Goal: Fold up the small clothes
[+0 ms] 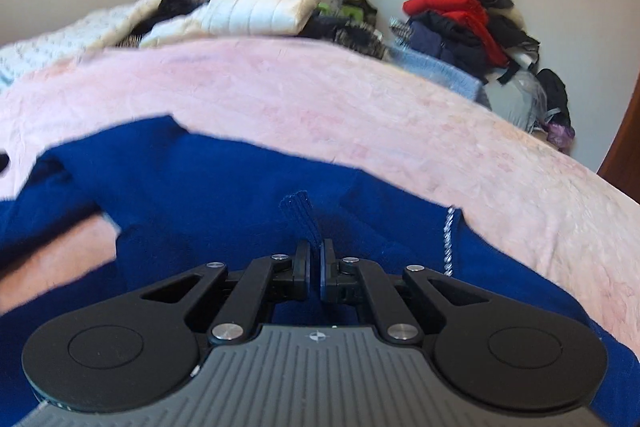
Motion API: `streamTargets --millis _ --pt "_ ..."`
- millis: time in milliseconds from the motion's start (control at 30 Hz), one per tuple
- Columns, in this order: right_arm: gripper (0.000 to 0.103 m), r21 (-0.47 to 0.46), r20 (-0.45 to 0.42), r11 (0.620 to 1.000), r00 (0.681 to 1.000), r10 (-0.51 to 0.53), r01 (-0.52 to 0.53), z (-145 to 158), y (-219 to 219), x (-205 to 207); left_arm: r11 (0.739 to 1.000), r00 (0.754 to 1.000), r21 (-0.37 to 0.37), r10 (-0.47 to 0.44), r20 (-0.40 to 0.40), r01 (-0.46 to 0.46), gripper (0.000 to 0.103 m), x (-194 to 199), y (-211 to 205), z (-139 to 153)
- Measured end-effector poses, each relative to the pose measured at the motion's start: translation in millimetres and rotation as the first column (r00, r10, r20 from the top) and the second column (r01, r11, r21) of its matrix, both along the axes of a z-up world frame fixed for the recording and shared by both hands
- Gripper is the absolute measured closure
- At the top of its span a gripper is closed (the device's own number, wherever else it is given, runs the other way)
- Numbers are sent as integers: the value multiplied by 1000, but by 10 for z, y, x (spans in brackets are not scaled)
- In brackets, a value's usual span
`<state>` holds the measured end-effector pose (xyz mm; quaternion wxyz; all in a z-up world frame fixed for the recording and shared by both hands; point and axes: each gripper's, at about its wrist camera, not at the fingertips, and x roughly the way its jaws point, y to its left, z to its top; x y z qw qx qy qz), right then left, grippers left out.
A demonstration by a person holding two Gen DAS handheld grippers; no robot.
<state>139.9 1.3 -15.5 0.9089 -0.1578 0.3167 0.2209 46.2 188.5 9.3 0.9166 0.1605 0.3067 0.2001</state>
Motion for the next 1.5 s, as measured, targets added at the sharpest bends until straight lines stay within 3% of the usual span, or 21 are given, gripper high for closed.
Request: streamTargets --millis 200,300,433,500,600,700,833,933,1033,1100,1267,1333,1367,1433,1500 --pt "75 131 -20 991 1000 -22 24 101 -165 -99 998 998 -18 67 -7 -68 0 -87 250 53" --pt "69 73 -69 997 998 -4 9 14 -130 -82 992 992 -29 122 -7 -122 0 -162 434 80" --pt "68 64 -25 998 1000 -9 10 58 -76 -195 983 984 -32 178 -21 -179 0 -285 652 68" --pt "66 82 20 995 999 49 -50 184 32 -323 979 979 -33 201 -47 -202 0 -333 764 25" --pt "66 33 100 980 976 193 -197 348 333 -593 973 973 -65 217 -77 -222 0 -411 893 -32" --pt "62 -39 154 921 908 390 -389 429 708 -945 961 962 -74 262 -77 -267 0 -470 990 -46" --pt "60 -162 168 769 751 639 -618 393 1175 -1468 949 954 -100 294 -63 -300 0 -511 1077 -2" --pt "59 -301 139 666 659 739 -683 260 1431 -1758 948 957 -128 287 -50 -291 0 -544 1085 40" --pt "59 -412 110 601 617 779 -685 76 1563 -1914 947 958 -146 283 -41 -285 0 -548 1087 53" --pt "60 -451 139 593 604 785 -667 -8 1609 -1966 946 957 -146 286 -39 -289 0 -545 1086 41" --pt "62 -419 182 638 628 756 -646 -55 1737 -1916 942 951 -131 305 -40 -308 0 -555 1105 10" --pt "79 -382 164 652 646 745 -655 -89 1782 -1848 939 949 -133 314 -37 -316 0 -566 1126 6" --pt "94 -367 148 656 655 741 -659 -92 1811 -1831 937 947 -135 320 -37 -322 0 -571 1137 2" --pt "100 -343 135 668 669 731 -661 -113 1852 -1812 933 943 -142 330 -38 -332 0 -580 1157 -8" --pt "100 -257 105 703 704 702 -663 -55 1847 -1705 928 941 -154 336 -44 -339 0 -594 1173 -28"
